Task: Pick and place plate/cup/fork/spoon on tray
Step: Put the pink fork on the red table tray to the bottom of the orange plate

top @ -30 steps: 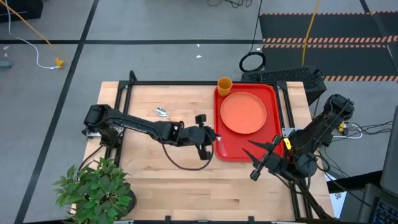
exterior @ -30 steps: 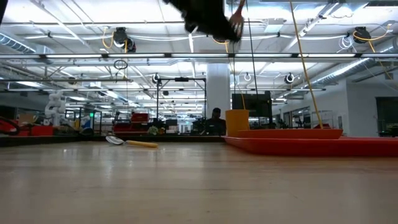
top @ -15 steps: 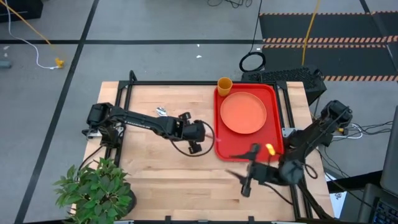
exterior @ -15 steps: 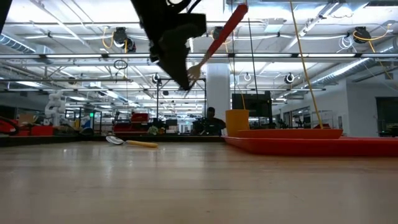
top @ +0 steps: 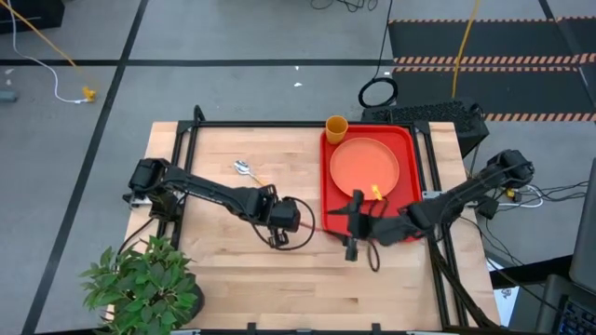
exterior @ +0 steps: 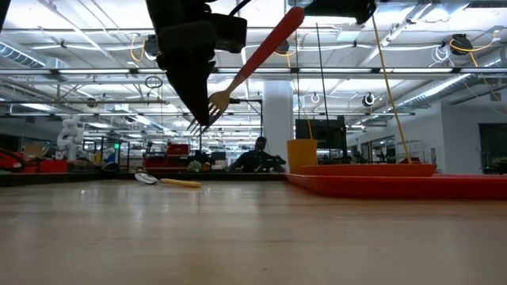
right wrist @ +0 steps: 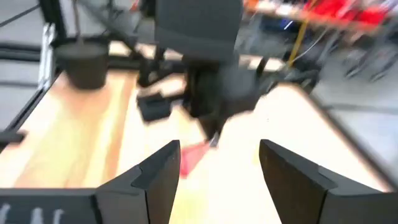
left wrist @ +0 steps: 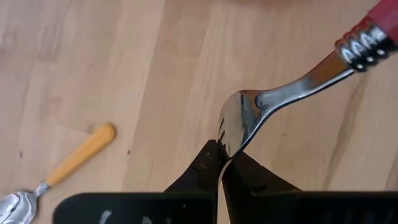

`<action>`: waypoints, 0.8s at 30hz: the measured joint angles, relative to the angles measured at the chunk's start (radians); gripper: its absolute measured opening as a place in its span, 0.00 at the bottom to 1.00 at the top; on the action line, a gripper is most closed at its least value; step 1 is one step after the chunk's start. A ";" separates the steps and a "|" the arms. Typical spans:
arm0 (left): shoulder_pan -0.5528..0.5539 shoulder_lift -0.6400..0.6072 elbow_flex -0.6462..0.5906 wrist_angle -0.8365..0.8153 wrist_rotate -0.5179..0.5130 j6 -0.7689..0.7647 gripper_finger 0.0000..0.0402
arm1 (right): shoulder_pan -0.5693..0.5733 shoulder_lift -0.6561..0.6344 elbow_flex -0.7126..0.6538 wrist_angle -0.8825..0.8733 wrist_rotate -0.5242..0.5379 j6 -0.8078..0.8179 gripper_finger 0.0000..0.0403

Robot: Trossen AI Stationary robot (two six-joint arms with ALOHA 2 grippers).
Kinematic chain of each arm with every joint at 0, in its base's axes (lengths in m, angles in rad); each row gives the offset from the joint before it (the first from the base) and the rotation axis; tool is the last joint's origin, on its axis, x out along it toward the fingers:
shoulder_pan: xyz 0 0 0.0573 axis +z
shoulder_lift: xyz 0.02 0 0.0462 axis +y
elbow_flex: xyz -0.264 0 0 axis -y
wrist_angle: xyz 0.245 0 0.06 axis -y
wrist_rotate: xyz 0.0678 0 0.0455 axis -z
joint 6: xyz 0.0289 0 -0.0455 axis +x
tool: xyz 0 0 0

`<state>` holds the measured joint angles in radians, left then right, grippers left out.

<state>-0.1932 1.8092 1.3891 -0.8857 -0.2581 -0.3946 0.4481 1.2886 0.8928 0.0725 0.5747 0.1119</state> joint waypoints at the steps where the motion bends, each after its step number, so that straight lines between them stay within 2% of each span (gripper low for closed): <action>1: 0.000 0.000 0.000 0.000 0.000 -0.001 0.01 | -0.021 0.011 0.000 -0.009 -0.048 0.016 0.52; 4: 0.002 0.000 0.000 -0.002 0.000 -0.015 0.03 | -0.061 0.052 0.000 -0.007 -0.149 0.026 0.52; 7: 0.003 0.000 0.000 -0.003 0.000 -0.030 0.03 | -0.079 0.096 0.000 0.029 -0.204 0.004 0.52; 13: 0.002 0.000 0.000 -0.003 0.000 -0.036 0.03 | -0.088 0.149 0.000 0.101 -0.216 -0.030 0.48; 19: 0.004 0.000 0.000 -0.002 0.000 -0.029 0.02 | -0.089 0.141 0.000 0.142 -0.207 -0.065 0.33; 24: 0.010 0.000 0.000 -0.003 0.000 -0.022 0.03 | -0.089 0.138 0.000 0.142 -0.179 -0.090 0.14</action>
<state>-0.1835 1.8091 1.3891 -0.8886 -0.2584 -0.4162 0.3593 1.4261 0.8928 0.2149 0.3960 0.0214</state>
